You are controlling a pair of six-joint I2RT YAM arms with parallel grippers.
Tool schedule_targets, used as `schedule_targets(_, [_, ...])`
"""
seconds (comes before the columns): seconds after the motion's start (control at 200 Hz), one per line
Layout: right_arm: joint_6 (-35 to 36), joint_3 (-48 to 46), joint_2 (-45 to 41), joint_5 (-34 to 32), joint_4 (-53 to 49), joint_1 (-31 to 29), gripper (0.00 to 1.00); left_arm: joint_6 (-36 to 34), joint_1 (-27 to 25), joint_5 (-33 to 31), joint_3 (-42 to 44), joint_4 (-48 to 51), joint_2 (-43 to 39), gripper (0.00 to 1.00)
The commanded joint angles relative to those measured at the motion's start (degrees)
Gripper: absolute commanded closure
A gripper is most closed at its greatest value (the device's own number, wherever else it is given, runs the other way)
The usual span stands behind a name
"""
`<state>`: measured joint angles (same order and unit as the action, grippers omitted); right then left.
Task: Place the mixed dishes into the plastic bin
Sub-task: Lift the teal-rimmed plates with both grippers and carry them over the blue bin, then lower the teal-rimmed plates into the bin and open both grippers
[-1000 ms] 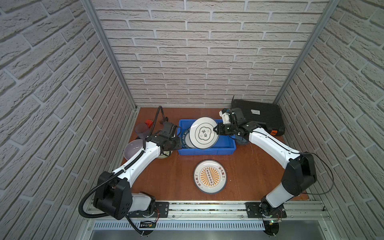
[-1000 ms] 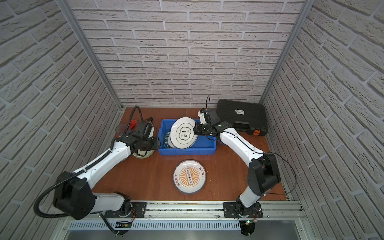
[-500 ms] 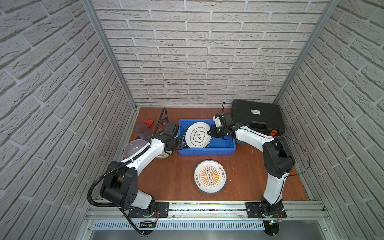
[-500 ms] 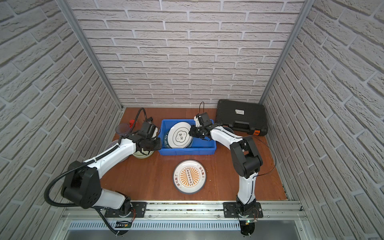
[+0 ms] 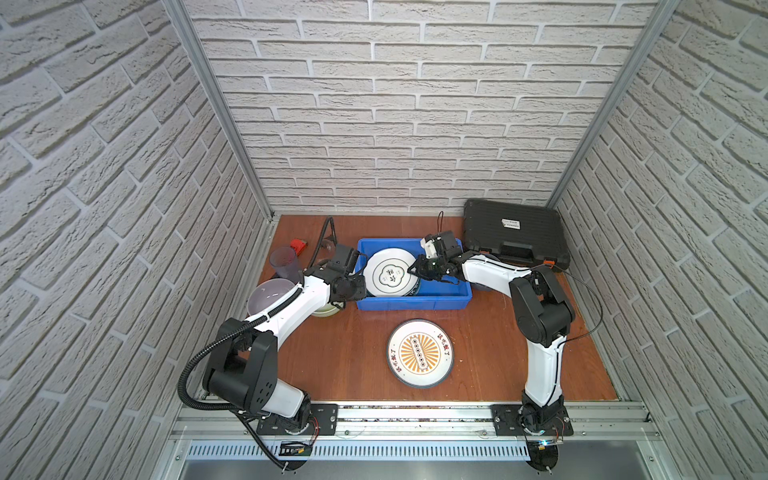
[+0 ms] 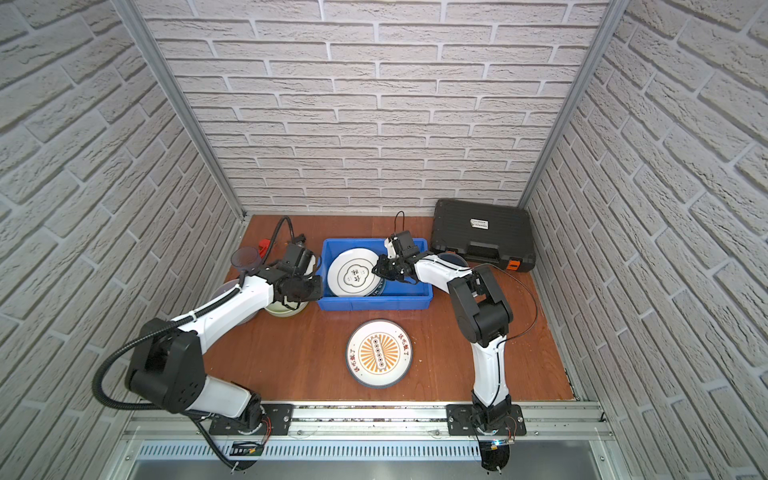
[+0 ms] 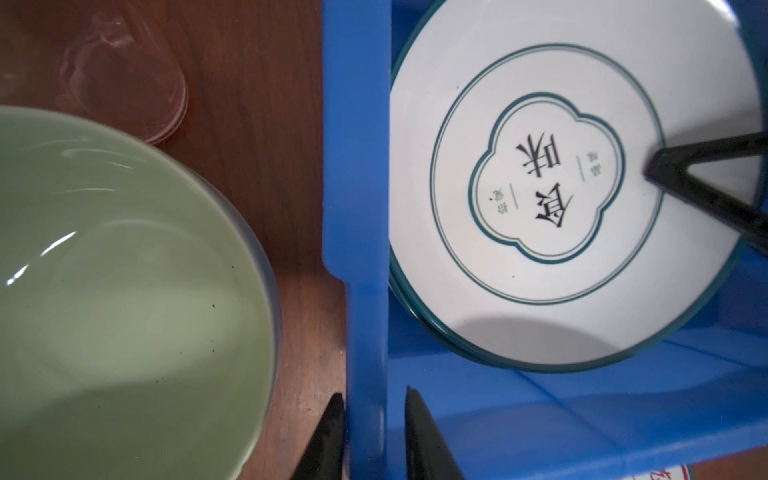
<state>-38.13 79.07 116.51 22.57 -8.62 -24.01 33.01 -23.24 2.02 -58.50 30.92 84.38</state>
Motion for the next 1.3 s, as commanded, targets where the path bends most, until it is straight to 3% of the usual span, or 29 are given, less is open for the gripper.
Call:
schedule_targets(0.0, [0.98, 1.46, -0.50, 0.45, 1.32, -0.95, 0.76, -0.76, 0.28, 0.68, -1.88, -1.74, -0.31, 0.73])
schedule_targets(0.31, [5.17, 3.39, -0.93, -3.29, -3.83, -1.58, 0.62, -0.93, 0.30, 0.53, -2.23, -1.30, -0.49, 0.73])
schedule_targets(0.72, [11.80, 7.76, -2.87, -11.11, -13.46, -2.66, 0.56, -0.94, 0.37, 0.35, -3.07, 0.02, -1.54, 0.70])
schedule_targets(0.985, [13.35, 8.19, -5.68, -12.71, -15.42, -2.87, 0.55, -1.02, 0.32, 0.46, -2.12, -0.09, -4.14, 0.54])
schedule_targets(1.295, [13.68, 9.23, -4.90, -14.37, -16.63, -3.32, 0.49, -1.29, 0.33, 0.04, -1.01, 1.05, -7.30, 0.51])
